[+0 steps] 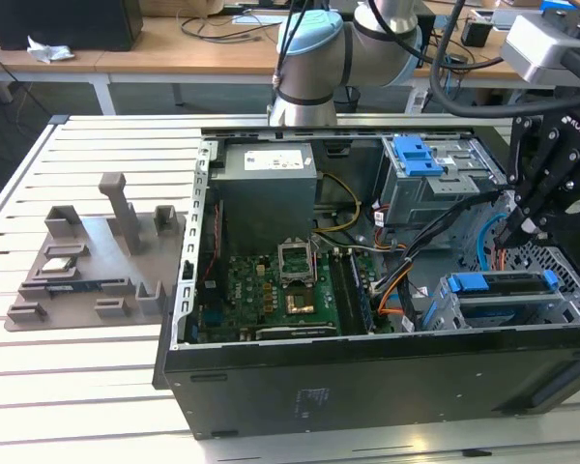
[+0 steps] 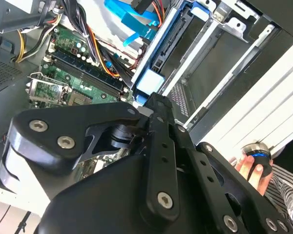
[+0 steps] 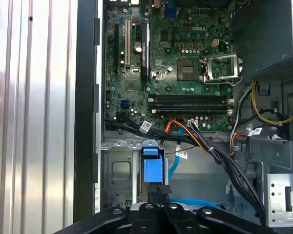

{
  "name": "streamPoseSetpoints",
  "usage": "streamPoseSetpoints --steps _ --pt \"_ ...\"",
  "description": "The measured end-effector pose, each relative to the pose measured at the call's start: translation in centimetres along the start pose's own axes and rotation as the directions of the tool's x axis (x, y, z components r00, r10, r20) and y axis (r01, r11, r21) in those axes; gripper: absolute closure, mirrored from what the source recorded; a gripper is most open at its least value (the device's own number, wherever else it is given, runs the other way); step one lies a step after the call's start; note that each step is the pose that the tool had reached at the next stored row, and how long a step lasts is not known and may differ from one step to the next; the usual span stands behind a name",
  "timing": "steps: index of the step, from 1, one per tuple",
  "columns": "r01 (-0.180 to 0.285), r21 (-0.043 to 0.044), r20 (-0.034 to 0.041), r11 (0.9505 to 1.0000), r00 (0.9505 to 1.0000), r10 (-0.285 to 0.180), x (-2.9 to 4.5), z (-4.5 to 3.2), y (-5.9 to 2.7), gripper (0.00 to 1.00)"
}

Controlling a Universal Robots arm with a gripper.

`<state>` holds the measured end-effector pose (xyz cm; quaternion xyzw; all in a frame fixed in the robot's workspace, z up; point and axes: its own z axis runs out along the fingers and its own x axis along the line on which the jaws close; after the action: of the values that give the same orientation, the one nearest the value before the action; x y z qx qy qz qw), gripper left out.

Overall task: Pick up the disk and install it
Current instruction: 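Insert the disk into the insertion slot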

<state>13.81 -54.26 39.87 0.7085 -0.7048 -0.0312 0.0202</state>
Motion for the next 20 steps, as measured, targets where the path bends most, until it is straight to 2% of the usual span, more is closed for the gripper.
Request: streamPoseSetpoints --steps 7,9,12,14,15,20 --pt "0.0 0.0 0.0 1.0 1.0 0.0 0.0 0.01 0.0 0.89" --pt "0.0 -0.0001 0.0 1.0 1.0 0.0 -0.08 0.01 -0.34 0.89" --pt "0.0 -0.0011 -0.0007 1.0 1.0 0.0 -0.42 0.0 -1.74 0.89" --pt "0.0 -0.0019 -0.0021 1.0 1.0 0.0 -0.59 0.07 -2.37 0.89" --pt "0.0 -0.0033 -0.0038 1.0 1.0 0.0 -0.81 0.15 -3.19 0.89" --pt "-0.001 -0.0078 -0.006 1.0 1.0 0.001 -1.27 0.41 -5.25 0.89"
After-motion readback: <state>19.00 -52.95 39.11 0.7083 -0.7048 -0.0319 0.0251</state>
